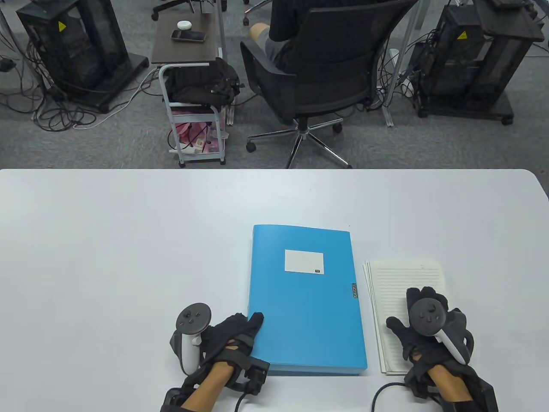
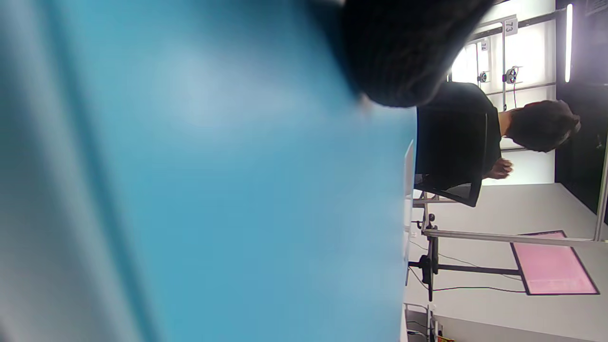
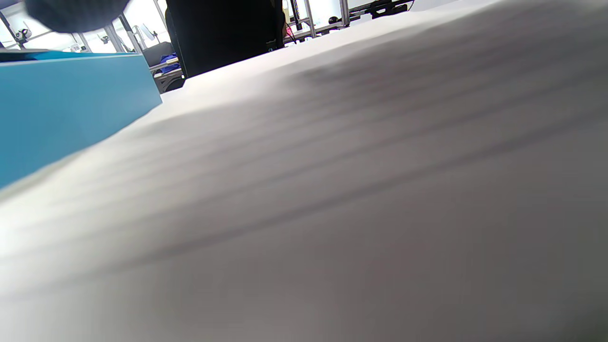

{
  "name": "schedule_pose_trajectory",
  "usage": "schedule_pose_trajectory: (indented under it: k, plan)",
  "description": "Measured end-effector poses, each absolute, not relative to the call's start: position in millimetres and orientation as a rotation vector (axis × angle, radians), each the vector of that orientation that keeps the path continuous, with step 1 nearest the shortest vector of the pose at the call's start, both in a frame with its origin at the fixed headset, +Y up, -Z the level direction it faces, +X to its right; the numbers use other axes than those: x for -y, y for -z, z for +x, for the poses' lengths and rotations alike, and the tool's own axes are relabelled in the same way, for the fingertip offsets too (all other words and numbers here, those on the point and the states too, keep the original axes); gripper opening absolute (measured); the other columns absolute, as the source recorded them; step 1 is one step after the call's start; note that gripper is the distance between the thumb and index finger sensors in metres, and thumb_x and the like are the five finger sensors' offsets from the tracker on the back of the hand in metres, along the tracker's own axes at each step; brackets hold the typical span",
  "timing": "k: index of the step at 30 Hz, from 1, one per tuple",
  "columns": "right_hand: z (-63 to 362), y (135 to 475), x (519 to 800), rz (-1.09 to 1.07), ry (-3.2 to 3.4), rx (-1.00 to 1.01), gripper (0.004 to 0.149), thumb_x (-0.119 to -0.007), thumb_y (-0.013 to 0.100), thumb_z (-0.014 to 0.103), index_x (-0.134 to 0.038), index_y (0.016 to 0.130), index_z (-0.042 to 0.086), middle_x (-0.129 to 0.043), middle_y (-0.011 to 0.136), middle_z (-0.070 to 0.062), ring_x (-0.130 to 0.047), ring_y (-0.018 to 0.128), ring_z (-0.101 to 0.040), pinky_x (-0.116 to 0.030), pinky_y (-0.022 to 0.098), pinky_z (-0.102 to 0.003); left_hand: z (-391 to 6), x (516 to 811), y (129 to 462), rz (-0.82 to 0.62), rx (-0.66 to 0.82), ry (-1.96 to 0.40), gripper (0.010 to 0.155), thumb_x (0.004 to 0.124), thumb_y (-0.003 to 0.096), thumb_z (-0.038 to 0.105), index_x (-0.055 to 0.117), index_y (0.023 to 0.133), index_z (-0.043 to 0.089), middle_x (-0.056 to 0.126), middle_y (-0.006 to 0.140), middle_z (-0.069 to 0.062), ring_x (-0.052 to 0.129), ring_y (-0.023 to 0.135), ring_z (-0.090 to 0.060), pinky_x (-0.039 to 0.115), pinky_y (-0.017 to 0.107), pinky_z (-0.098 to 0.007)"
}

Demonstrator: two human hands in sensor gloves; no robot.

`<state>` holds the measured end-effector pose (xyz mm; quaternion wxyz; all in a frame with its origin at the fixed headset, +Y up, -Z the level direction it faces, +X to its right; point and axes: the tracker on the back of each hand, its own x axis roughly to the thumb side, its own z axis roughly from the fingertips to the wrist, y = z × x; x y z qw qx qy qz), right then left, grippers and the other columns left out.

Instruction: Insert papers into file box

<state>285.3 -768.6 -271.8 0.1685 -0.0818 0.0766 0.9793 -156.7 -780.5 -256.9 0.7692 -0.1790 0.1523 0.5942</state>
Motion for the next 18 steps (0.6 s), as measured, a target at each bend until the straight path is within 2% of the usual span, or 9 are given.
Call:
schedule_pose_trajectory:
  k: [3, 6, 11, 15, 17, 18]
  plan:
    - [285.0, 271.9, 768.9, -0.199, -2.771, -0.242, 0.084, -0.060, 0.039, 0.059, -0.016, 0.100, 0.021, -0.003, 0.108, -0.016, -0.010, 0.099, -0.046, -0.009, 0.063, -0.075, -154.6, 777.7, 256.0, -0.360, -0.312, -1.203, 0.063, 0.075, 0.0397, 0.052, 0.072, 0.069, -0.003, 0.047, 0.100, -0.027, 0.081, 0.080, -0.044, 0.075, 0.056, -0.056]
    - [286.6, 271.4, 766.8, -0.215, -2.748, -0.215, 0.083, -0.059, 0.040, 0.059, -0.016, 0.100, 0.021, -0.003, 0.108, -0.016, -0.009, 0.099, -0.046, -0.009, 0.063, -0.075, -154.4, 774.8, 255.7, -0.340, -0.320, -1.157, 0.064, 0.077, 0.0383, 0.053, 0.074, 0.069, -0.004, 0.052, 0.099, -0.025, 0.083, 0.079, -0.042, 0.079, 0.053, -0.054]
    - [289.9, 269.7, 766.3, -0.221, -2.745, -0.206, 0.083, -0.060, 0.040, 0.058, -0.017, 0.100, 0.020, -0.004, 0.108, -0.016, -0.010, 0.099, -0.046, -0.009, 0.063, -0.074, -156.5, 772.5, 258.4, -0.274, -0.328, -0.915, 0.068, 0.077, 0.0363, 0.054, 0.078, 0.070, -0.006, 0.053, 0.101, -0.019, 0.083, 0.077, -0.036, 0.078, 0.053, -0.048]
    - [290.2, 268.8, 766.2, -0.225, -2.735, -0.209, 0.083, -0.060, 0.040, 0.058, -0.017, 0.100, 0.020, -0.004, 0.108, -0.016, -0.010, 0.099, -0.046, -0.009, 0.062, -0.075, -156.1, 772.7, 259.6, -0.264, -0.338, -0.888, 0.069, 0.077, 0.0360, 0.053, 0.078, 0.071, -0.006, 0.055, 0.101, -0.017, 0.084, 0.075, -0.034, 0.080, 0.050, -0.045]
    - [290.8, 268.3, 765.7, -0.224, -2.730, -0.205, 0.083, -0.060, 0.040, 0.058, -0.017, 0.100, 0.020, -0.004, 0.108, -0.017, -0.010, 0.099, -0.047, -0.009, 0.062, -0.075, -157.0, 769.7, 259.2, -0.229, -0.333, -0.849, 0.071, 0.079, 0.0354, 0.053, 0.072, 0.077, -0.003, 0.053, 0.102, -0.018, 0.085, 0.075, -0.035, 0.081, 0.049, -0.045]
    - [291.1, 268.2, 765.4, -0.226, -2.728, -0.200, 0.083, -0.060, 0.040, 0.058, -0.017, 0.100, 0.020, -0.004, 0.108, -0.017, -0.010, 0.099, -0.046, -0.009, 0.062, -0.075, -156.8, 767.4, 258.5, -0.210, -0.326, -0.835, 0.075, 0.080, 0.0354, 0.053, 0.061, 0.087, 0.002, 0.045, 0.104, -0.019, 0.080, 0.080, -0.038, 0.077, 0.053, -0.048]
